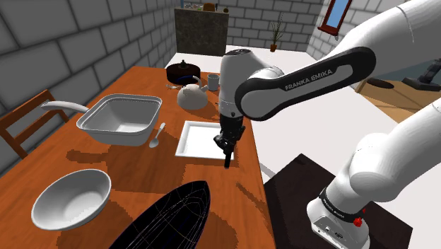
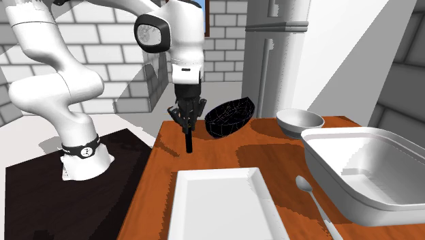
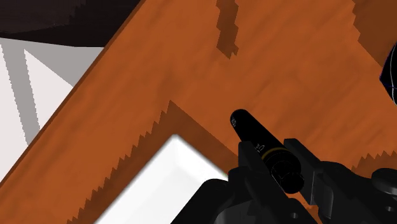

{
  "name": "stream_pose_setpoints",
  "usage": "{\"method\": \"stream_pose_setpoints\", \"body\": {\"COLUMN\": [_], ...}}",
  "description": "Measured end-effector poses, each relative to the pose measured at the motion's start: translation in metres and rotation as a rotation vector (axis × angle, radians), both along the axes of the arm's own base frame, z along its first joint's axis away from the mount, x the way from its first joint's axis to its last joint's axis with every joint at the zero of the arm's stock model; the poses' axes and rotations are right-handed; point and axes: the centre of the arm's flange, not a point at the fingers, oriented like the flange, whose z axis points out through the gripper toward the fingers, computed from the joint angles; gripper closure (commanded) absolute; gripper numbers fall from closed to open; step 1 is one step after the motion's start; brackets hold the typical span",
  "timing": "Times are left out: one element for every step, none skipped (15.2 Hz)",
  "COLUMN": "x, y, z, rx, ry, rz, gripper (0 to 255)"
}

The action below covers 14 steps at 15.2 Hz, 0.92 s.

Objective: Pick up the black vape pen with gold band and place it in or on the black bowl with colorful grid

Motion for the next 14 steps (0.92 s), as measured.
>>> {"method": "stream_pose_setpoints", "body": {"x": [0.000, 0.000, 0.000, 0.000, -0.001, 0.000, 0.000, -0.001, 0.000, 0.001, 0.000, 0.000, 0.001, 0.001], "y": [0.000, 0.000, -0.001, -0.001, 0.000, 0.000, -0.001, 0.000, -0.001, -0.001, 0.000, 0.000, 0.000, -0.001], "z": [0.005, 0.010, 0.015, 0.021, 0.026, 0.032, 0.037, 0.044, 0.048, 0.053, 0.059, 0.064, 0.069, 0.073], "rx": [0.000, 0.000, 0.000, 0.000, 0.000, 0.000, 0.000, 0.000, 0.000, 0.000, 0.000, 0.000, 0.000, 0.000], "ry": [0.000, 0.000, 0.000, 0.000, 0.000, 0.000, 0.000, 0.000, 0.000, 0.000, 0.000, 0.000, 0.000, 0.000], "rz": [0.000, 0.000, 0.000, 0.000, 0.000, 0.000, 0.000, 0.000, 0.000, 0.000, 0.000, 0.000, 0.000, 0.000], "gripper": [255, 255, 255, 255, 255, 255, 255, 255, 255, 255, 255, 255, 255, 255]}}
